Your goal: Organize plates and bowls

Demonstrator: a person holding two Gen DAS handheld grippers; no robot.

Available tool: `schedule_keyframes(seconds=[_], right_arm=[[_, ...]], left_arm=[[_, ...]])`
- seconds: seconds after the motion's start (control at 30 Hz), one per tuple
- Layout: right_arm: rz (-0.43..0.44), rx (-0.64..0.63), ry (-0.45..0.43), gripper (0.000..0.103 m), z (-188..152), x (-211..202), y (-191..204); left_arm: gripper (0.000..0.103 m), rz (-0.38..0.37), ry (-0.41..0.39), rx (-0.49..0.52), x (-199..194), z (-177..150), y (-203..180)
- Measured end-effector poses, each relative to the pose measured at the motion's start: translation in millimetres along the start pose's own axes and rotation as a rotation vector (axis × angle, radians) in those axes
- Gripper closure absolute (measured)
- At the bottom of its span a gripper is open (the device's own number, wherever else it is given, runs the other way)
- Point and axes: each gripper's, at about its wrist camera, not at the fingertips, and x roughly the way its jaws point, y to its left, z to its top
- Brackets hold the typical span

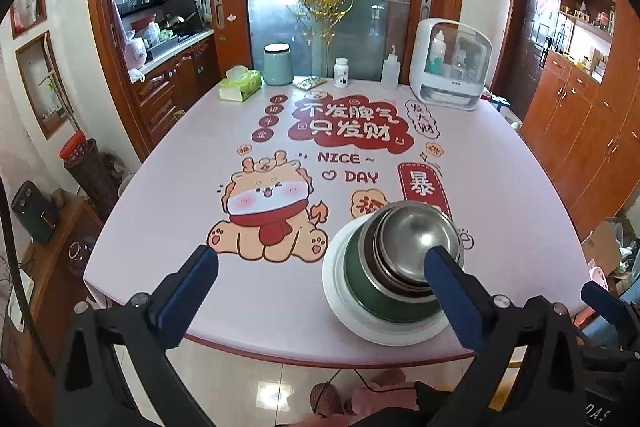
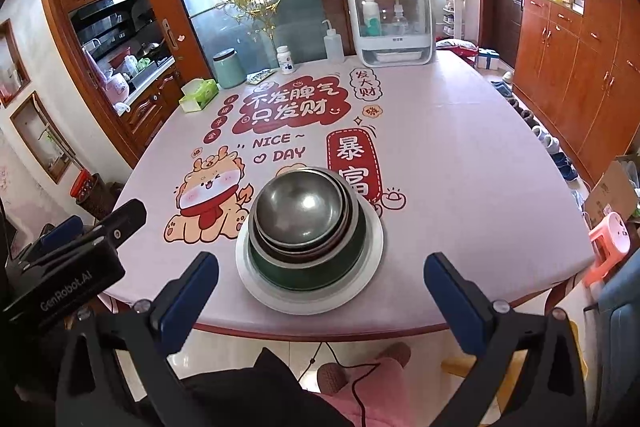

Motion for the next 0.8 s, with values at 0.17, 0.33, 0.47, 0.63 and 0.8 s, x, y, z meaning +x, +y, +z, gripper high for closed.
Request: schedule_keyframes(seconds=[0.17,0.33,0.47,0.63,0.8], right_arm=[[0.001,-0.001,-0.002,0.000,2.0,-1.1,-1.2],[0.001,0.017,-0.002,0.000,3.5,-1.6,-5.0],[0.009,0.023,-0.011,0.000,3.9,-2.4,-6.8],[0.018,0.032,-0.013,0.000,4.4,-1.5,-8.6],[0.020,0.026,-0.012,0.000,4.9,-1.2,-10.7]], left_arm=[[0.001,0.005,-0.017,0.002,-1.2,2.8,-2.5],[0.001,0.009,-0.021,0.010,-2.2,4.5,-4.4],[0.001,0.009,-0.030,0.018,-3.6,6.2,-7.4],[0.001,0.018,-0.034,0.028,-4.3,6.9,-12.0],[0.001,0.022,-0.032,0.028,-4.7,6.7,-12.8]])
